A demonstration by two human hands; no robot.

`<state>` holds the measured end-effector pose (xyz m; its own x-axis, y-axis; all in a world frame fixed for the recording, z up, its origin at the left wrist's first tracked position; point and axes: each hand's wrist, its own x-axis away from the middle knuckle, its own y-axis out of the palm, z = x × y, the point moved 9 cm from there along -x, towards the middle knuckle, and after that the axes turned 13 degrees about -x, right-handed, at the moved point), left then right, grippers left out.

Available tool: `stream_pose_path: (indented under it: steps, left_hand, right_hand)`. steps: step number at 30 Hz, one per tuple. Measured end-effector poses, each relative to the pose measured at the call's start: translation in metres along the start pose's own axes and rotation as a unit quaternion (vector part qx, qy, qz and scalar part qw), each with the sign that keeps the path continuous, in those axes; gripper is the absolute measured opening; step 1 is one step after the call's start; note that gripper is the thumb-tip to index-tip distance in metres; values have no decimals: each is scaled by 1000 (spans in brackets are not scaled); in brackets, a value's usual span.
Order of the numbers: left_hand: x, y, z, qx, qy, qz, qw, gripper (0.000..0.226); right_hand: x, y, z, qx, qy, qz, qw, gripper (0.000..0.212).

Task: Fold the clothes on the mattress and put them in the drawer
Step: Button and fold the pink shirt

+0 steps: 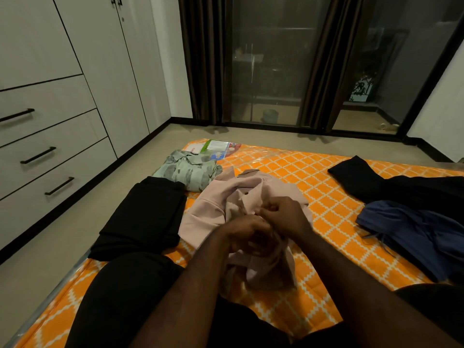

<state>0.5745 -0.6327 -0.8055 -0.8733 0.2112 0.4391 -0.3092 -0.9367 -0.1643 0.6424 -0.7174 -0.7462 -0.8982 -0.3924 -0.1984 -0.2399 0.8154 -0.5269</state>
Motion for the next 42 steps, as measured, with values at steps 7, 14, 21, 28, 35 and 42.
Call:
stream_pose_path:
  steps: [7, 14, 21, 28, 35, 42]
  left_hand:
    - [9, -80, -17, -162, -75, 360, 916, 26]
    - [1, -64, -9, -170, -12, 346, 923, 28]
    - [-3, -58, 1, -203, -13, 281, 938, 18]
    - [1, -46, 5, -258, -35, 228, 938, 14]
    - [-1, -25, 8, -400, -46, 54, 914, 21]
    - [31, -102, 61, -418, 58, 459, 781, 19]
  right_hand:
    - [17, 43, 24, 137, 108, -247, 953, 16]
    - [49, 62, 7, 151, 154, -436, 874, 15]
    - [3, 5, -14, -19, 45, -194, 980, 19]
    - [-12, 9, -3, 38, -11, -46, 998, 48]
    - [-9, 39, 19, 100, -30, -124, 987, 55]
    - [-11, 53, 26, 173, -9, -180, 968, 23]
